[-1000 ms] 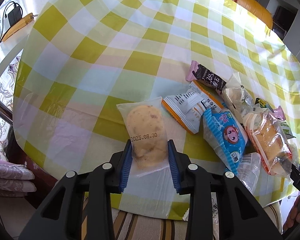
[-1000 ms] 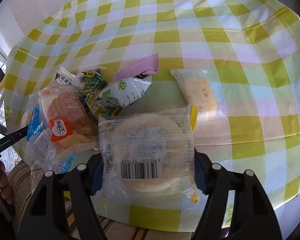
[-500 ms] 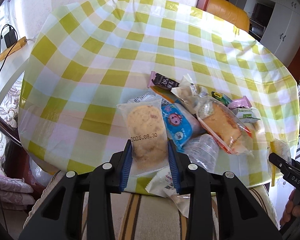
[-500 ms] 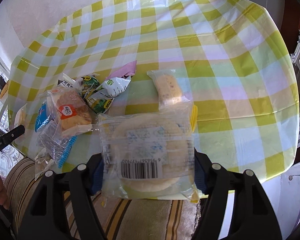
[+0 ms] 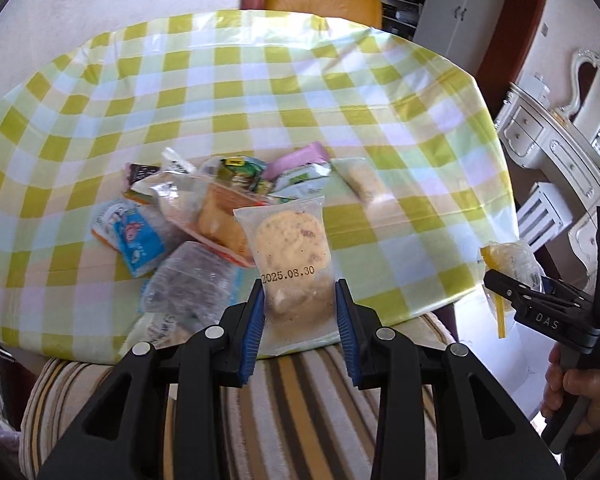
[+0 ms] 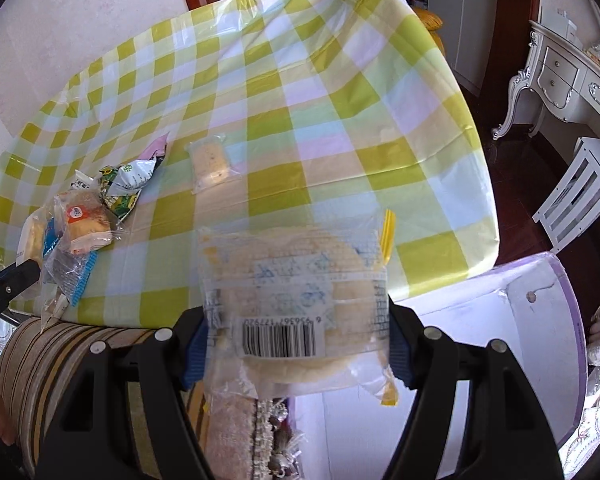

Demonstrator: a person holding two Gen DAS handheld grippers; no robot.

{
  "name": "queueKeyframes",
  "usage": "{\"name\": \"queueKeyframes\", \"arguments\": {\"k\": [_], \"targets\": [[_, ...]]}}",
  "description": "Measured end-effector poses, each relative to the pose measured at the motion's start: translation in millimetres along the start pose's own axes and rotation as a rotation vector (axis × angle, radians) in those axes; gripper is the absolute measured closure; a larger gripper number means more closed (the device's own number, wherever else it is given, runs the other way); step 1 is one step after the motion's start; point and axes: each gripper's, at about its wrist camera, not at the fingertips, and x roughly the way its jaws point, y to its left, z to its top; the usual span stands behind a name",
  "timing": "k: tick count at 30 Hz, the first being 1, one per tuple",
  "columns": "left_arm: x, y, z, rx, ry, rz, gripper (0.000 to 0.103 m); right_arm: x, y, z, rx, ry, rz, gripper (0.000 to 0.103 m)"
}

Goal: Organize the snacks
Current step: 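Carry the round bread bag with the right tool while the left carries the biscuit bag to the box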

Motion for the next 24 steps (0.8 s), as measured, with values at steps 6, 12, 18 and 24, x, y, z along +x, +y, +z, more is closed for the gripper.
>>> {"name": "queueKeyframes", "arguments": {"k": [6, 12, 18, 24], "targets": [[23.6, -66.4, 0.4, 0.133, 0.066, -0.106, 0.069, -3.3, -41.6, -21.0, 0.073, 0.007, -0.051, 0.033], [52.9, -135.1, -4.8, 0.276, 0.158, -0.207, 0.069, 2.3, -78.4, -38.2, 0.139, 0.022, -0.116, 0.033], [94.0, -189.0, -20.0, 0.374, 0.317, -0.285, 0.069, 13.2, -110.4, -52.5, 0.194, 0.039, -0.170, 0.032], [128.9, -218.6, -25.2, 0.438, 0.420, -0.275, 0.069, 27.6, -133.0, -61.9, 0.233, 0.066, -0.195, 0.032]]}}
